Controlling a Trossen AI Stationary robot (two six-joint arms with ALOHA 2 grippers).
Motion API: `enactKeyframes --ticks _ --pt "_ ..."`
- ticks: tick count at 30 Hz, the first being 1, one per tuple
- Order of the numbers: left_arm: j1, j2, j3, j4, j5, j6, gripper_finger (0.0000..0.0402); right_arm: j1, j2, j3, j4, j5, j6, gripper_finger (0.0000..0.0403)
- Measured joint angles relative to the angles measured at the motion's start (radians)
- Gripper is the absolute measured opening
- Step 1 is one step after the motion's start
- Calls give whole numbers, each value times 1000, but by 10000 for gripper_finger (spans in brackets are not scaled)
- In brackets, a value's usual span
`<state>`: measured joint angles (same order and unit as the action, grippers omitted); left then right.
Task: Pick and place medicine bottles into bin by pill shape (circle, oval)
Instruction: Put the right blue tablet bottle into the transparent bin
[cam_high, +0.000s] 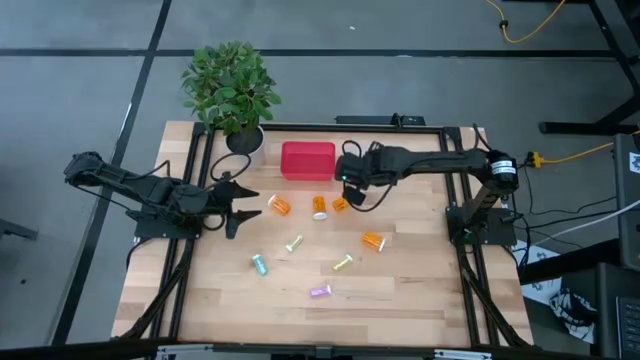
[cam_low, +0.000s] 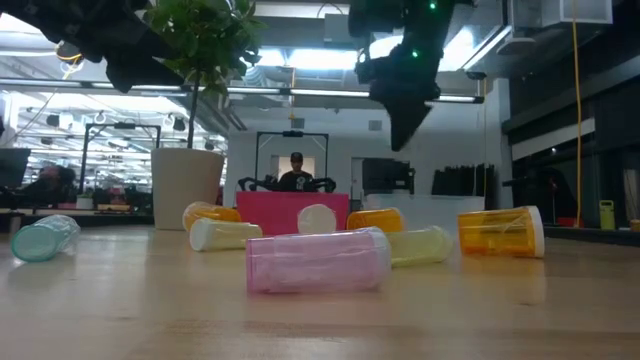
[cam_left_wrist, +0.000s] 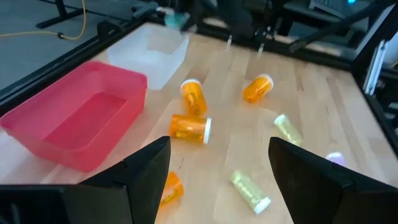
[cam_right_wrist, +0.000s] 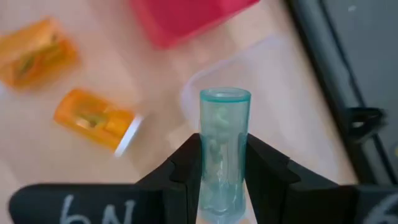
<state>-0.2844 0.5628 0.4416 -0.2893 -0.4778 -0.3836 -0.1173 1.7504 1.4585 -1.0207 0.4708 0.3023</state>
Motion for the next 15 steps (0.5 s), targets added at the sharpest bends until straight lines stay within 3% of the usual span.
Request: enactKeyframes --ticks 7,15 --pt "0 0 0 -39 0 0 265 -24 -1 -18 14 24 69 103" --pt "1 0 0 -36 -5 39 265 -68 -1 -126 22 189 293 103"
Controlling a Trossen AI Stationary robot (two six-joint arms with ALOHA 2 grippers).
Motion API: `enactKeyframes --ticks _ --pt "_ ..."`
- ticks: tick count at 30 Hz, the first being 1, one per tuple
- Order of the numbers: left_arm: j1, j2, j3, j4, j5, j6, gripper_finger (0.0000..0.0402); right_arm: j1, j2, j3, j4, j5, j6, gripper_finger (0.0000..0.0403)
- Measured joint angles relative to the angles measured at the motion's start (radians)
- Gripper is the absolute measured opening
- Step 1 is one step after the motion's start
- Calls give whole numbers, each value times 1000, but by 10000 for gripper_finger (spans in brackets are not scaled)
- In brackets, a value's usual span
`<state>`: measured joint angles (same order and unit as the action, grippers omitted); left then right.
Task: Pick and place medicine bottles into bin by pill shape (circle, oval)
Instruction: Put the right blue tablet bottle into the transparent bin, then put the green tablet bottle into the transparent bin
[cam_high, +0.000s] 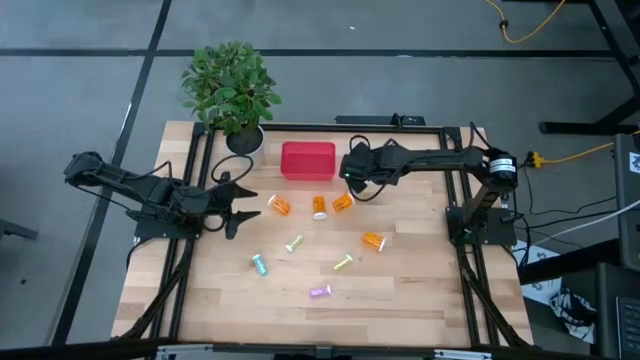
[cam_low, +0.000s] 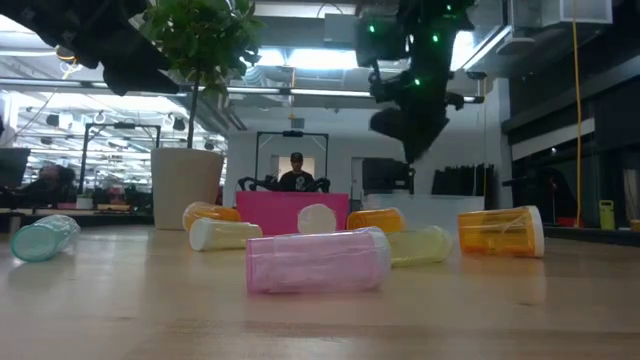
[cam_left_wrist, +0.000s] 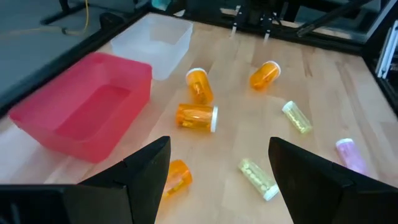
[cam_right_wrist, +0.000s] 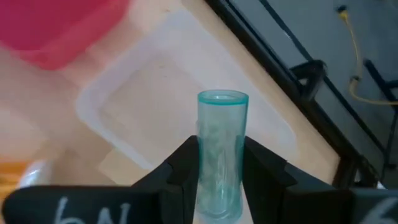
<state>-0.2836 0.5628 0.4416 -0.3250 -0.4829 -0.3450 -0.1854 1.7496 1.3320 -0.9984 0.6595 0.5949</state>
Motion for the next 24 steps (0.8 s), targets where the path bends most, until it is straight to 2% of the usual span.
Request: enactKeyframes --ticks 7,15,20,24 --pt "0 0 0 36 -3 66 265 -18 0 -24 7 3 20 111" --pt "0 0 0 35 -3 67 265 -28 0 42 -16 3 -64 178" --pt "0 0 0 35 -3 67 265 -18 0 100 -153 -44 -62 204" --pt "0 0 0 32 -3 67 265 28 0 171 -375 -47 -1 205"
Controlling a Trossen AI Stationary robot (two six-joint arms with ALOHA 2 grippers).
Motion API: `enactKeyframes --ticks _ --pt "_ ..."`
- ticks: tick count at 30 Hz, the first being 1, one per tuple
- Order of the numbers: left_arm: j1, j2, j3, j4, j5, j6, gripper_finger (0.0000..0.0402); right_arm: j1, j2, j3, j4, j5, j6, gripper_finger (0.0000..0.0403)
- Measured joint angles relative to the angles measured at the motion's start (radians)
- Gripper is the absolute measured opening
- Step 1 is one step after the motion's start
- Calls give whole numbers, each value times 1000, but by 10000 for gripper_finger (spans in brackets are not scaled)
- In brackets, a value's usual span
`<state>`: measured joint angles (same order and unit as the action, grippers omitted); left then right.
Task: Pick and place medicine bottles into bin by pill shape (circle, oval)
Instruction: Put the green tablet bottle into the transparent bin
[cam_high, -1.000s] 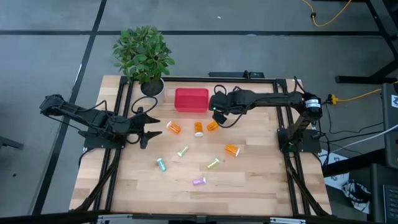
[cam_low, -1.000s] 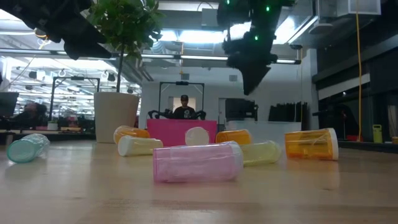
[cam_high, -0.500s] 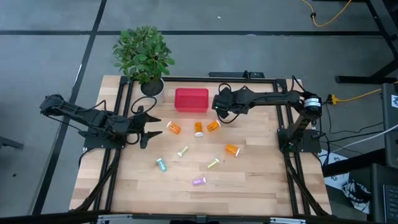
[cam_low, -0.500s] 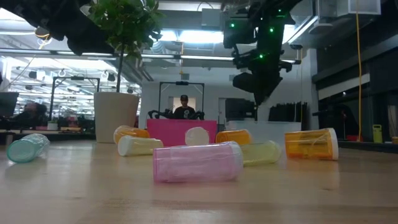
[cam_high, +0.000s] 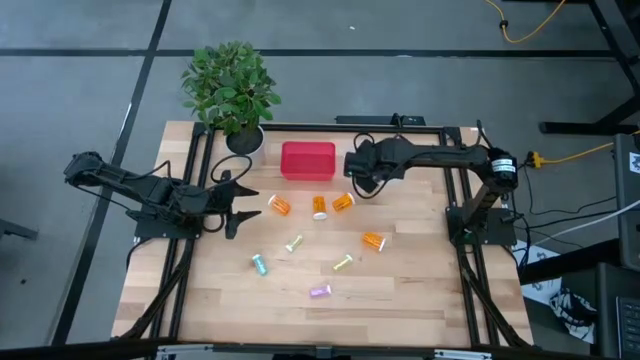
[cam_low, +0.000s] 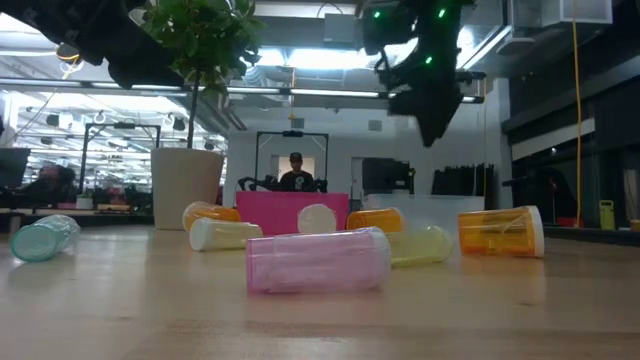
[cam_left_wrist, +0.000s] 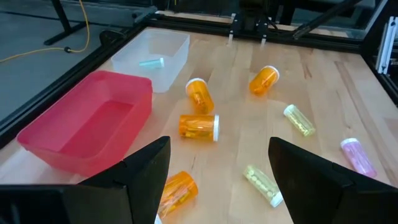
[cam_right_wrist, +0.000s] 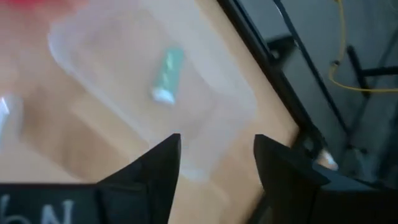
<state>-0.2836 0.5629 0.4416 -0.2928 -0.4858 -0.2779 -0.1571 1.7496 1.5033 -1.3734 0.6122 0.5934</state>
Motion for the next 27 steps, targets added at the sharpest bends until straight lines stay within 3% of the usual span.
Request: enactKeyframes --ticks 5,10,19,25,27 --pt "-1 15 0 -7 0 0 265 98 -2 65 -203 -45 165 197" --pt "-1 52 -1 -7 1 0 265 220 -31 62 -96 -205 97 196" --pt "0 66 -1 -6 1 -1 265 409 -31 62 210 -325 -51 196" --pt "0 66 -1 -6 1 -2 265 480 17 62 353 -365 -128 196" --pt "0 66 -1 -5 1 -4 265 490 49 62 383 -428 -169 196"
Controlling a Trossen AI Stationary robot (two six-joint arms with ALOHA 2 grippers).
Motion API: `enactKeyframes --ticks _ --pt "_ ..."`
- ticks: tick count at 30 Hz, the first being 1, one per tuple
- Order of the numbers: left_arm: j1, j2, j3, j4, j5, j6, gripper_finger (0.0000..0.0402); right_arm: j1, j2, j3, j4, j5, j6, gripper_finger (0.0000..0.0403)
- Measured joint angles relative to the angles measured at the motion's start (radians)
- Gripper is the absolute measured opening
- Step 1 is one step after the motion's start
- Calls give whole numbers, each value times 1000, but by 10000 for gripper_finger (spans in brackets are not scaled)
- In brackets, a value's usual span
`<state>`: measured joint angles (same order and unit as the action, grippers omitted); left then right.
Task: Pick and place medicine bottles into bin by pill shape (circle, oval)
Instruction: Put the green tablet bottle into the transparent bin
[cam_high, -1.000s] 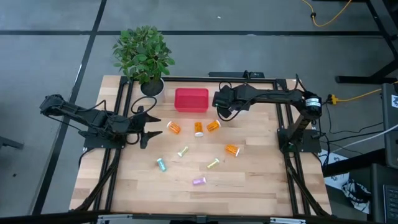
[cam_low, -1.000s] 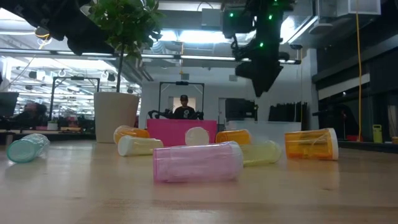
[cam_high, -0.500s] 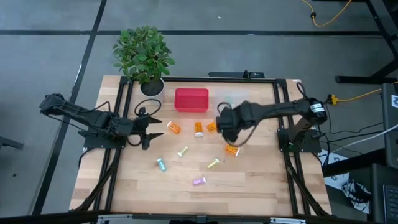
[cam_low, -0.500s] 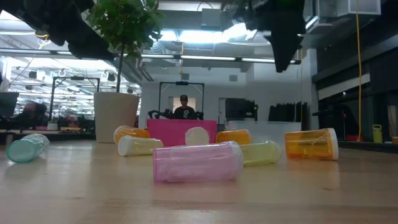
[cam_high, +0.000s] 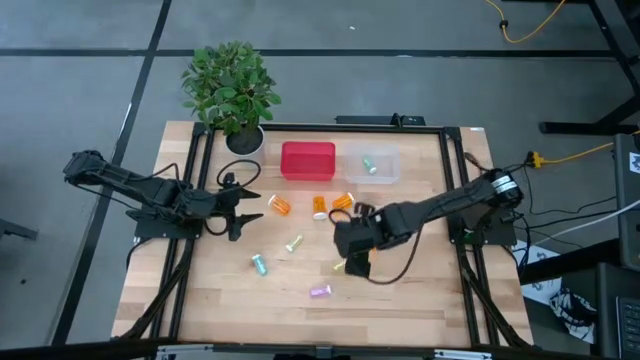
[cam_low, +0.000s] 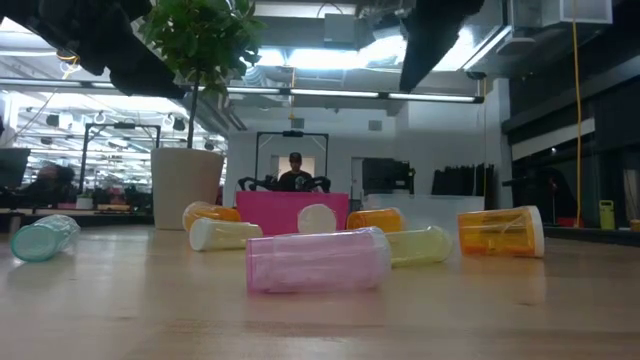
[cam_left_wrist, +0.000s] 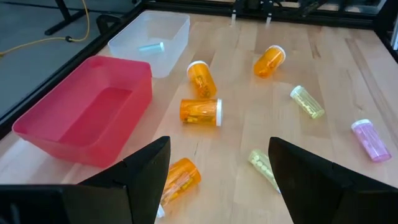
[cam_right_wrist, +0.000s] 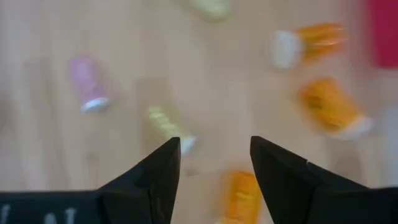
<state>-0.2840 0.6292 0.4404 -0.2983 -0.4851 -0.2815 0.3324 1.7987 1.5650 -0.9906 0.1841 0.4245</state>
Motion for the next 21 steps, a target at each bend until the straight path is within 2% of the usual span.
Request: enactKeyframes --ticks 7,14,21 --pt "0 0 0 0 0 -4 265 10 144 -1 104 -108 -193 196" --pt "0 0 0 -3 0 -4 265 9 223 -1 126 -175 -328 196" --pt "0 0 0 -4 0 -4 265 9 287 -1 129 -187 -356 196"
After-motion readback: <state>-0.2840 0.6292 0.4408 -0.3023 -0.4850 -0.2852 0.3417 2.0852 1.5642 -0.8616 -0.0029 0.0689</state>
